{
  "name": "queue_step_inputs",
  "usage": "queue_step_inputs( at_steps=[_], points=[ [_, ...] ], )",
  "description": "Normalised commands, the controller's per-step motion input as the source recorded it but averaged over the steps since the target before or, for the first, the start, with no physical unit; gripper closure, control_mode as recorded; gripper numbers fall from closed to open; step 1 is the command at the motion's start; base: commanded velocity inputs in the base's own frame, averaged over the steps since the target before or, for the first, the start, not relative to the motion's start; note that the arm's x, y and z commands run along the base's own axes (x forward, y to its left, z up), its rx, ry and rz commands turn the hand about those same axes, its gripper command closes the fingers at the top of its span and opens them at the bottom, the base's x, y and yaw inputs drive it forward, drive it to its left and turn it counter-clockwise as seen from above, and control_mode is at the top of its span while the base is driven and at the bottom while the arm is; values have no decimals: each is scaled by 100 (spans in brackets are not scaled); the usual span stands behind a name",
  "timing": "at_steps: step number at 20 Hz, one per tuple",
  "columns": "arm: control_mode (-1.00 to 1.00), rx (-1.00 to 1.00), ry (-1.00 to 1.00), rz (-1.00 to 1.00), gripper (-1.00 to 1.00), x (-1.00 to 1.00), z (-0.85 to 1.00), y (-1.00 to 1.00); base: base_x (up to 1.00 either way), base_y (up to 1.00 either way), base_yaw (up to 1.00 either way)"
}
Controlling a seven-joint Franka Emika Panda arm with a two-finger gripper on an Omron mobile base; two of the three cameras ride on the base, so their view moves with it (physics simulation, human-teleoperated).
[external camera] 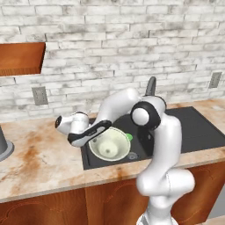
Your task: Pick the cup and bowl and place them in the sink. Then turn on the water.
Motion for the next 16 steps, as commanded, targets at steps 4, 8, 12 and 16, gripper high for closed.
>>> queue_step_inputs(
  at_steps=[4, 8, 12, 16],
  points=[
    [-100, 9, 7, 0, 100, 68, -61, 7, 0, 0, 0],
    [-100, 13, 3, 0, 100, 55, -60, 1, 0, 0, 0],
    [-100, 32, 0, 5, 100, 38, -62, -24, 0, 0, 0],
    [-100, 46, -1, 13, 100, 4, -58, -79, 0, 0, 0]
  ],
)
